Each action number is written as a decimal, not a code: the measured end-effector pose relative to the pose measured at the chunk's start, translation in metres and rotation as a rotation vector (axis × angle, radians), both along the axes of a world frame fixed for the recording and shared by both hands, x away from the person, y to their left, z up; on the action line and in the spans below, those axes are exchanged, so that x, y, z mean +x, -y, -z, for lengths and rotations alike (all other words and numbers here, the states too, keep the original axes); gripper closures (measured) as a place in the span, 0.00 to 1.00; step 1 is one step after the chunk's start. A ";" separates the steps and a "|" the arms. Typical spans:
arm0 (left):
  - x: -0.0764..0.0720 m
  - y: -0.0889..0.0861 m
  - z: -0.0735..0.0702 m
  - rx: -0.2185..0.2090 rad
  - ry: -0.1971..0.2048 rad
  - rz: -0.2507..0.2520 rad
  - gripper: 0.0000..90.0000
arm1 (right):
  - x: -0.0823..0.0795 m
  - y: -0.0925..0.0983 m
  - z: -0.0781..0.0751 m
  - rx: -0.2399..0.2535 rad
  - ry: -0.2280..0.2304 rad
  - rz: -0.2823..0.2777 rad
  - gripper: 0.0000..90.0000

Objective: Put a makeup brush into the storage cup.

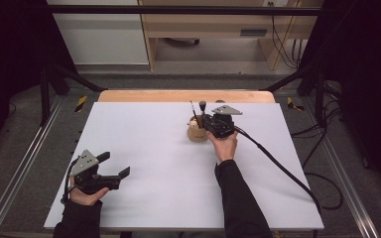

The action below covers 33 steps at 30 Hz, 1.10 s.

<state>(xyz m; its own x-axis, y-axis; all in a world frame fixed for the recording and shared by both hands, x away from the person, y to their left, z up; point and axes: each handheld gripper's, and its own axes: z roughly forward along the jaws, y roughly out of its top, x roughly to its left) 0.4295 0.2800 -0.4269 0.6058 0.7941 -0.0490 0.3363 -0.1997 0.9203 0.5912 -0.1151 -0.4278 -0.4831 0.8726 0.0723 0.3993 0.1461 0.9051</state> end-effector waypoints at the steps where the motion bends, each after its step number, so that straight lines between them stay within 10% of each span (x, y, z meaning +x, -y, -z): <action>1: 0.000 0.000 0.000 0.000 0.000 0.000 0.06 | -0.001 0.001 -0.001 0.001 0.003 0.000 0.83; 17: -0.001 0.001 0.000 -0.005 0.000 -0.003 0.06 | -0.039 0.017 -0.035 0.009 0.056 -0.082 0.68; 33: -0.001 0.001 0.000 -0.001 0.000 -0.005 0.06 | -0.074 0.040 -0.041 0.047 0.072 -0.137 0.33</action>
<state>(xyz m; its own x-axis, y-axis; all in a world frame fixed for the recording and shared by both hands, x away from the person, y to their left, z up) 0.4286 0.2791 -0.4264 0.6019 0.7970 -0.0502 0.3372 -0.1967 0.9207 0.5175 -0.1548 -0.3866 -0.6027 0.7946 0.0726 0.3125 0.1513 0.9378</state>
